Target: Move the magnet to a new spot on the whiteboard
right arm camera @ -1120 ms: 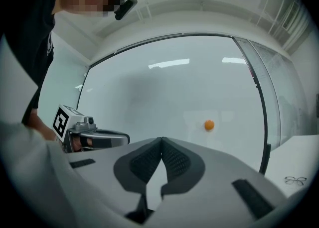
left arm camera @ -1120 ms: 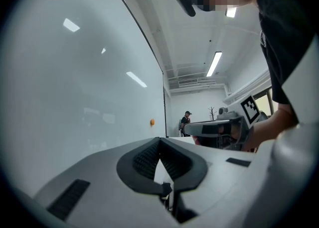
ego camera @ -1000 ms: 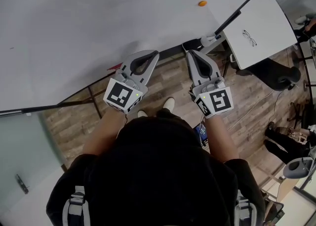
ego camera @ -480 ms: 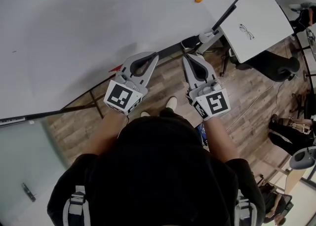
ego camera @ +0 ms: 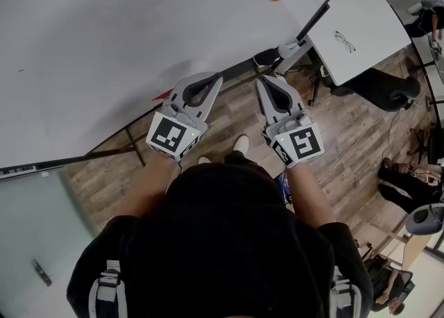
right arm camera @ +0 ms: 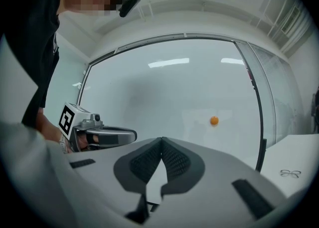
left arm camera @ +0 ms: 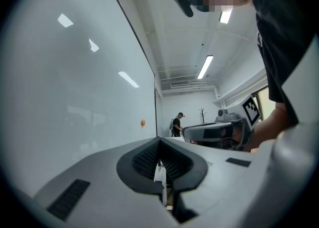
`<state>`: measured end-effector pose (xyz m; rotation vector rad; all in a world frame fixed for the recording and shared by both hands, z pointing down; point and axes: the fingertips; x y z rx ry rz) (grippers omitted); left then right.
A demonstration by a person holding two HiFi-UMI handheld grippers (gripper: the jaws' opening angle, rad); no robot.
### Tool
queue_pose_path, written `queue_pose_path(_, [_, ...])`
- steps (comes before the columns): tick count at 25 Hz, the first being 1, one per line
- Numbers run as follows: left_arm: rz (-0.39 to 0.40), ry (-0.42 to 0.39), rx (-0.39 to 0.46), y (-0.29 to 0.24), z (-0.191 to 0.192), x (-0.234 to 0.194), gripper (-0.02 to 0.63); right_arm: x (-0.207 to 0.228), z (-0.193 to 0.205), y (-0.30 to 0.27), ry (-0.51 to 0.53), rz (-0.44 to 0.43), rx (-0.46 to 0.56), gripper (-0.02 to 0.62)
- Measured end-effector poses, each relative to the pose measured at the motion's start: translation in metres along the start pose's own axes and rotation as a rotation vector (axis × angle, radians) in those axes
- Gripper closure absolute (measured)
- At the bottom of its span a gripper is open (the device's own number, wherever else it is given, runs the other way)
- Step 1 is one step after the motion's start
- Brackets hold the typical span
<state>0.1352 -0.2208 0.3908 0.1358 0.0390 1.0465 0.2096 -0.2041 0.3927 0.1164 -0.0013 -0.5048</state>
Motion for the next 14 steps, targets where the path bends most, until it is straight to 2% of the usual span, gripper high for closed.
queue_pose_path(14, [-0.001,0.008,0.010,-0.0066,-0.0023,0.0068,0.604,0.0028,-0.0024,0.0024,0.026,-0.007,-0.016,0.604])
Point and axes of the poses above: the fingertips, and each gripper's own axes: y backward along the fingers, x to its right, z out of its underside, and after that the axes turned 8 degrees about x, right-handed
